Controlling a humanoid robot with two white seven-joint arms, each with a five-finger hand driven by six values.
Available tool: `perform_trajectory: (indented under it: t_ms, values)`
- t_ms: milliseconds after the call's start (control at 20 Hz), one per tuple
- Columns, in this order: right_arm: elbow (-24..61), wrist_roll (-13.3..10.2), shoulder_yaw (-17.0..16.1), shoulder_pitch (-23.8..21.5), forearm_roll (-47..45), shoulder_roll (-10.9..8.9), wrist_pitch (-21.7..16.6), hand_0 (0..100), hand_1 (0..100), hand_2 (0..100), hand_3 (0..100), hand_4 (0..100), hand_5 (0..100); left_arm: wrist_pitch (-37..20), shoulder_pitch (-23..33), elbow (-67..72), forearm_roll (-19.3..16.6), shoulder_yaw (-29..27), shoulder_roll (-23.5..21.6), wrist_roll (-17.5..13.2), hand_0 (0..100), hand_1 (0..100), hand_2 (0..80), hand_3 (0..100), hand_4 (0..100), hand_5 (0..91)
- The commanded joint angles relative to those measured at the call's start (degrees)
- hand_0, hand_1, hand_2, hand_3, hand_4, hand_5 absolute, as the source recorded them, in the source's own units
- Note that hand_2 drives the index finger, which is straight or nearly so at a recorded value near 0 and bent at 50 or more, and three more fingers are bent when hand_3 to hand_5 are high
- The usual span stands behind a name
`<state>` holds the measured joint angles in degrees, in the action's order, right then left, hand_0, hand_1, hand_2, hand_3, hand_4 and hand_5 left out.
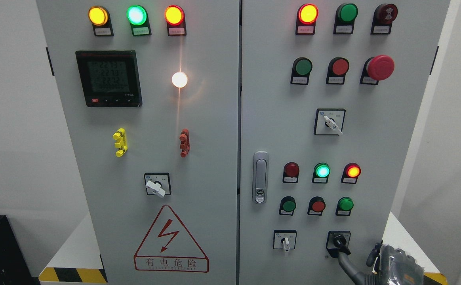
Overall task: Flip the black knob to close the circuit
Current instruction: 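Twist the black knob with the right hand to the other position, then release the knob and pull the right hand back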
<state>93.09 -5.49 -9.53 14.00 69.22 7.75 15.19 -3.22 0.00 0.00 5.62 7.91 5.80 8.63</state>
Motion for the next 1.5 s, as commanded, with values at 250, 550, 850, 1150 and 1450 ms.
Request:
perform_trajectory:
  t_ms: [250,550,850,1150,1450]
  values:
    - [0.34,-0.13,-0.84,0.50,-0.75,-0.01,0.01,0,24,77,93,80,79,-0.03,1.32,-1.67,0.00,0.00,0.00,-0.01,12,56,0.0,0,0,0.0]
    - [0.34,-0.13,-0.84,0.50,-1.01,-0.01,0.01,0,23,77,93,80,80,-0.03,1.32,-1.67,0.00,0.00,0.00,-0.01,12,56,0.0,0,0,0.0]
    - [0.42,-0.13,-0.84,0.50,-1.10,-0.01,0.01,0,23,77,93,81,80,-0.03,1.32,-1.67,0.00,0.00,0.00,-0.01,12,56,0.0,0,0,0.0]
    - [0.77,-0.66,-0.75,0.41,-1.10,-0.01,-0.07,0,23,77,92,81,80,-0.03,1.32,-1.67,0.00,0.00,0.00,-0.01,12,56,0.0,0,0,0.0]
    - [0.86,-0.66,0.39,0.15,-2.16,-0.01,0.01,0,23,77,92,81,80,-0.03,1.23,-1.67,0.00,0.00,0.00,-0.01,12,56,0.0,0,0,0.0]
